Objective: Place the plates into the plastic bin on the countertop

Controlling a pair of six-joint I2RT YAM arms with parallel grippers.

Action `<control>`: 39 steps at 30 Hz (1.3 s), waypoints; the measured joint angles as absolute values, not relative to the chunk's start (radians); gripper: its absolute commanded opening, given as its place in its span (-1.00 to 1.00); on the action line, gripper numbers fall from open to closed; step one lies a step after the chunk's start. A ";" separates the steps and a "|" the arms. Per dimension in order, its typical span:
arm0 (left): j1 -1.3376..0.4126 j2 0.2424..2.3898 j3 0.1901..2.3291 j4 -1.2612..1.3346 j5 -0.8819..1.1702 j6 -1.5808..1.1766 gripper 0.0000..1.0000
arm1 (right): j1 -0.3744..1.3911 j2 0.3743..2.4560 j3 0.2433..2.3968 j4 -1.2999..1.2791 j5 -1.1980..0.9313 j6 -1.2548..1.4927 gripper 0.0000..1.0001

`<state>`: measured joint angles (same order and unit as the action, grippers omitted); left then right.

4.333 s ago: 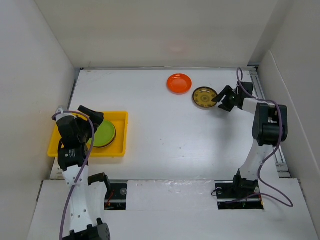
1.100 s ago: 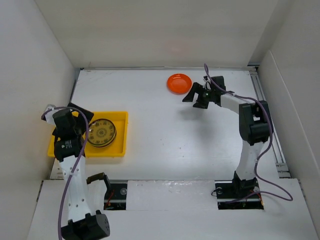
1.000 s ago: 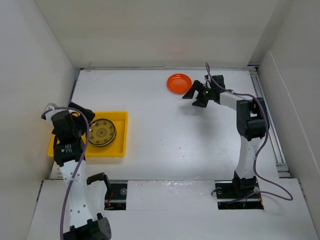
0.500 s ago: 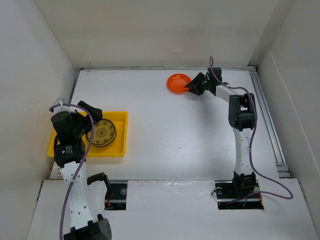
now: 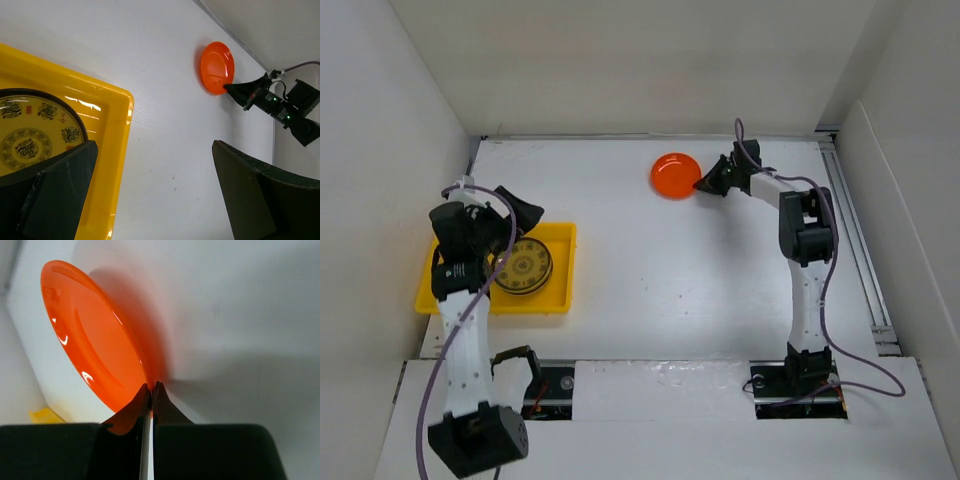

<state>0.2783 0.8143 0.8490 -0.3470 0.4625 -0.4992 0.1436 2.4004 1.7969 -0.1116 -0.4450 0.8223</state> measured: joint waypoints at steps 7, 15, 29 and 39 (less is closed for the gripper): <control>0.134 1.132 0.974 -0.311 0.469 -0.505 0.99 | 0.250 2.060 1.491 -0.171 -0.405 0.661 -1.00; -0.403 1.301 1.114 -0.226 0.246 -0.553 0.99 | 0.389 1.903 1.391 -0.119 -0.602 0.555 -1.00; -0.428 1.337 1.082 -0.240 0.082 -0.603 0.96 | 0.364 1.676 1.269 -0.115 -0.656 0.518 -1.00; -0.430 1.289 1.029 -0.191 0.126 -0.612 -0.85 | 0.412 1.670 1.266 -0.104 -0.728 0.495 -1.00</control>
